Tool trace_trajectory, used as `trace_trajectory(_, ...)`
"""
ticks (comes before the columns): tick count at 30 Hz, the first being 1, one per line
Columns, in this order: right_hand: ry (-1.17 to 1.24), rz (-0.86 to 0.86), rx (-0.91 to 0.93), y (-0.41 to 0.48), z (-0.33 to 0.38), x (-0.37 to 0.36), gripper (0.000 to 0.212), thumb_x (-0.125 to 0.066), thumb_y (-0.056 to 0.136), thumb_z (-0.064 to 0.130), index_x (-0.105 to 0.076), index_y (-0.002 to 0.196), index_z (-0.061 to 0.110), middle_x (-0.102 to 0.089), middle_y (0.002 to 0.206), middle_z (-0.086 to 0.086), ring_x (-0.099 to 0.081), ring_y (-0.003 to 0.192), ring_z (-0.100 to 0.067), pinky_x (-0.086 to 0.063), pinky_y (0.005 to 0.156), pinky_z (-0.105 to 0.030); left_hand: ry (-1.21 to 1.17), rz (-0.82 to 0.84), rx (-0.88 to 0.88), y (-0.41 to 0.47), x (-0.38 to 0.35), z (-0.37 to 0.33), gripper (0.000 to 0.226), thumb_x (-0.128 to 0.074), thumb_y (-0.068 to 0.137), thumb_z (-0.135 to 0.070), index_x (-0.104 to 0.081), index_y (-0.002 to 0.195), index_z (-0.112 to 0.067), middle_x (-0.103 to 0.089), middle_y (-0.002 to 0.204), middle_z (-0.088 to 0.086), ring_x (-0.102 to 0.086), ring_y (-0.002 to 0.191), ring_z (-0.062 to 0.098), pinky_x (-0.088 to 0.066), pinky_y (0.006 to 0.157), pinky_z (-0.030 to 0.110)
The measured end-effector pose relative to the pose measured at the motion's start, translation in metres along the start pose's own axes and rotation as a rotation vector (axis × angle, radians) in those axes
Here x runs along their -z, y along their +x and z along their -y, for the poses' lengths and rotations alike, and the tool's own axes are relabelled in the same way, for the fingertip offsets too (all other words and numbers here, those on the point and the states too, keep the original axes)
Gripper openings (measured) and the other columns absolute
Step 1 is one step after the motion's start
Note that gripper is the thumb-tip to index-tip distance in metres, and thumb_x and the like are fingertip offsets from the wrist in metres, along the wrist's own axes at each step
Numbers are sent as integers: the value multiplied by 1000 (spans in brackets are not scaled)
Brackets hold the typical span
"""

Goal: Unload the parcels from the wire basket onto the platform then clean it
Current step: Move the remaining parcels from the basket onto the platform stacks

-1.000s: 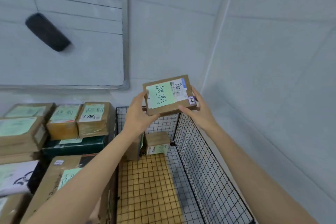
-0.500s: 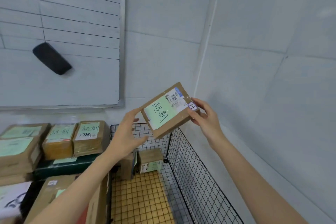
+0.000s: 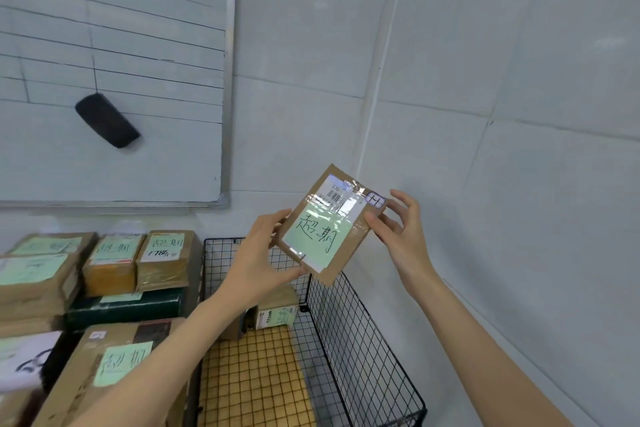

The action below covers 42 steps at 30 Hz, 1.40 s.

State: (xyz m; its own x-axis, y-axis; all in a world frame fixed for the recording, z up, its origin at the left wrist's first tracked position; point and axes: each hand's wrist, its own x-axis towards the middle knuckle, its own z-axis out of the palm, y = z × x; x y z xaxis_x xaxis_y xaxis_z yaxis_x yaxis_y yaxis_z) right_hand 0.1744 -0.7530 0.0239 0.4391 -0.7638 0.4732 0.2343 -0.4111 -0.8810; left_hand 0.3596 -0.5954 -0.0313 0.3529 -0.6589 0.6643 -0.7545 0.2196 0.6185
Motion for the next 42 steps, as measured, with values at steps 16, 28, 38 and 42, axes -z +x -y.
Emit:
trace_trajectory(16,82,320,28,-109,30,-61,79,-72,79,43,-30,146,39,-40,133,46,-51,127,-4,-48,100,-34,2,-218,209,-130,58,-82,88,-89,69,-22,-37,139,-35,-49,131,-31,-46,125,-8,-39,95,5)
trace_trajectory(28,61,705,32,-197,45,-149,78,-72,89,25,-24,148,43,-30,147,29,-40,112,28,-45,83,-4,144,-463,351,-221,143,-105,83,-88,70,-17,-39,135,-29,-48,127,-30,-46,117,-15,-42,87,5)
trace_trajectory(38,177,730,-60,-174,46,-198,72,-73,89,18,-33,133,58,-38,148,23,-61,117,-11,-60,86,-45,138,-381,381,-211,196,-87,73,-80,78,-30,-35,132,-49,-44,123,-49,-46,115,-19,-41,90,13)
trace_trajectory(42,119,766,-67,-154,33,-221,75,-77,83,29,-34,134,65,-36,151,22,-49,134,-17,-52,98,-53,76,-316,395,-202,218,-56,77,-82,75,-39,-38,137,-48,-45,132,-40,-50,124,-2,-46,101,31)
